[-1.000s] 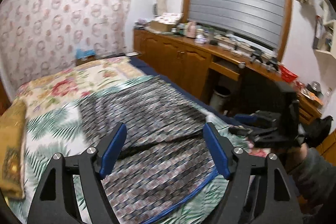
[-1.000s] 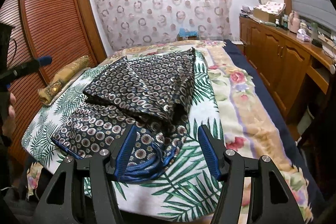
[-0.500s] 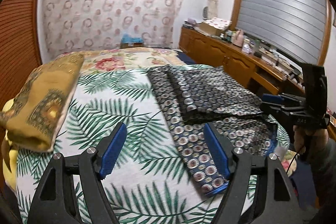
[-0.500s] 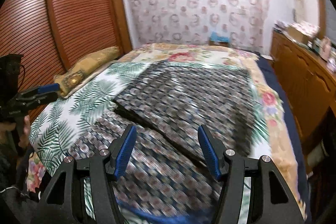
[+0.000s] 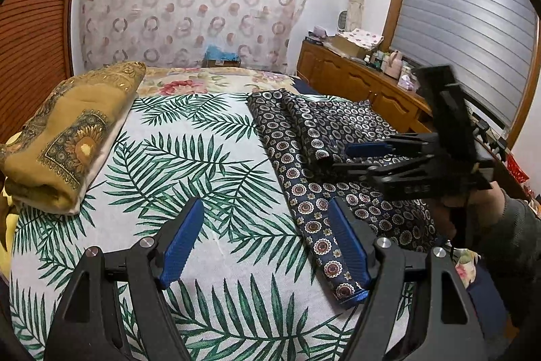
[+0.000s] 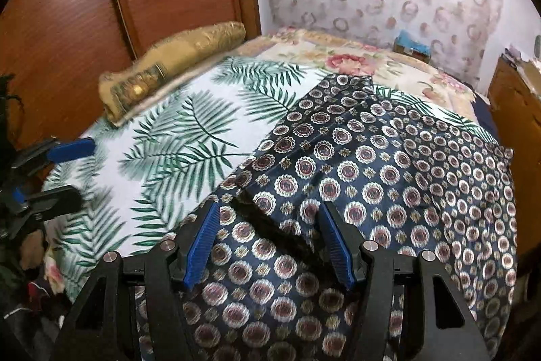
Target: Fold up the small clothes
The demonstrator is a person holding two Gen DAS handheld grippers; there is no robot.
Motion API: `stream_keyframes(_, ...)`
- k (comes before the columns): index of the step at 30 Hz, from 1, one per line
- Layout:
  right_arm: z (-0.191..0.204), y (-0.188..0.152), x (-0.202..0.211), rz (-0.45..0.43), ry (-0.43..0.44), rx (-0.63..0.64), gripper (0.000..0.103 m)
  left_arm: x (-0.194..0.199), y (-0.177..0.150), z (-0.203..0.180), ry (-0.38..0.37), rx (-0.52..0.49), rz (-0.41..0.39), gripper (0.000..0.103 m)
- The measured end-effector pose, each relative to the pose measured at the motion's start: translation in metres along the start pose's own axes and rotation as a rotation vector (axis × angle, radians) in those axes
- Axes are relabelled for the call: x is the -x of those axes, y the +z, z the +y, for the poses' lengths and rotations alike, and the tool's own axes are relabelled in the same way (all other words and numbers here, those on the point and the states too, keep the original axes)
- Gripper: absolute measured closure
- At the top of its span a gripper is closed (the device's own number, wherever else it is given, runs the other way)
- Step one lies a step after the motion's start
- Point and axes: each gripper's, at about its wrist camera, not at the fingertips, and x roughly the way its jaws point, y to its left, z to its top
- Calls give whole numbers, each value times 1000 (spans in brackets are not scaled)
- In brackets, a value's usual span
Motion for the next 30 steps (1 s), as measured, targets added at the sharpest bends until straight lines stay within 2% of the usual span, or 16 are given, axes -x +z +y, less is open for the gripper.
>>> stream_keyframes(6,-7,11,-38,92,-90,52,42,-1,-1,2,-10,11,8,27)
stream_keyframes(8,-5,12,-46,100,-109,73,65,-1,-2,0,-10,5,11,27)
stream_keyframes(9,-6,13,-45,94,-101,78,74,-1,-2,0,-9,3,12,27)
stream_keyframes(10,-7,12,-43,94,-78,64,88,-1,-2,-1,-9,0,12,27)
stream_keyframes(11,-14,14,-40,92,-56,32,93,-1,-3,-1,-9,-1,13,27)
stream_keyframes(14,-30,15,-21,43,-11,-24,96,-1,-3,-3,-14,-1,14,27)
stream_keyframes(21,-89,34,18,-69,-48,-134,96,-4,-5,-7,-24,-7,24,27)
stream_keyframes(28,-160,54,15,-47,-228,-259,94,-7,-7,-10,-32,-11,32,27)
stream_keyframes(29,-167,55,14,-40,-252,-284,86,-8,-7,-11,-33,-12,33,27)
stream_keyframes(30,-176,56,11,-31,-280,-309,81,-8,-8,-11,-33,-14,35,27)
